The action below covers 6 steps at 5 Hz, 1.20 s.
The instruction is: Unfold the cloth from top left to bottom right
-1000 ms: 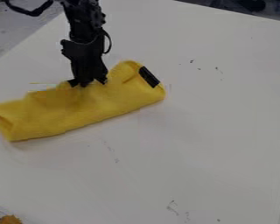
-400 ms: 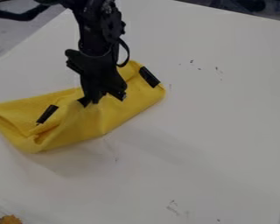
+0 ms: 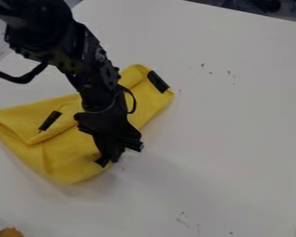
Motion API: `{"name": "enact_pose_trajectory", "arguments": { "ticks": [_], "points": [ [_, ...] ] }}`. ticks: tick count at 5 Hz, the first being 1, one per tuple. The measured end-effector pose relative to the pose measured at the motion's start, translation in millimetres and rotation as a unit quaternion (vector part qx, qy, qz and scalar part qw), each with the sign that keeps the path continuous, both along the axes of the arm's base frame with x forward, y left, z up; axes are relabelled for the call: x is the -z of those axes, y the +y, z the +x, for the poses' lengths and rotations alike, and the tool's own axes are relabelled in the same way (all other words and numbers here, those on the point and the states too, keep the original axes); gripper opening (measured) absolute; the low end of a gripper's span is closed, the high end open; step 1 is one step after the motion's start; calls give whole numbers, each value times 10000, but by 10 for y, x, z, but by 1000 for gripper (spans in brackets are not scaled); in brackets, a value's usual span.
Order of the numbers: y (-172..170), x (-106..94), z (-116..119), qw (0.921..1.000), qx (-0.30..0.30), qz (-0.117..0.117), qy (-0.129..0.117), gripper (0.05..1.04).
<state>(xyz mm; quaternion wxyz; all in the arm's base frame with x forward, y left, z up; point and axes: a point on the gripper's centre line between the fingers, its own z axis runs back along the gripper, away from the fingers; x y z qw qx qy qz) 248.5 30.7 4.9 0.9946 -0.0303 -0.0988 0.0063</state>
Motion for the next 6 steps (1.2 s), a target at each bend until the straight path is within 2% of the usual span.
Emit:
{"name": "enact_pose_trajectory", "arguments": {
  "ticks": [1, 2, 3, 4, 5, 6],
  "points": [
    [-66, 37, 49, 9997, 128, -220, -49, 95],
    [-74, 42, 63, 9995, 194, -240, -63, 261],
    [-116, 43, 8, 9995, 276, -140, 4, 487],
    [-190, 25, -118, 9991, 325, 74, 280, 756],
    [-302, -43, -190, 9979, 314, 344, 445, 988],
    [-421, -131, -259, 9973, 292, 458, 490, 1001]
  ]
}}
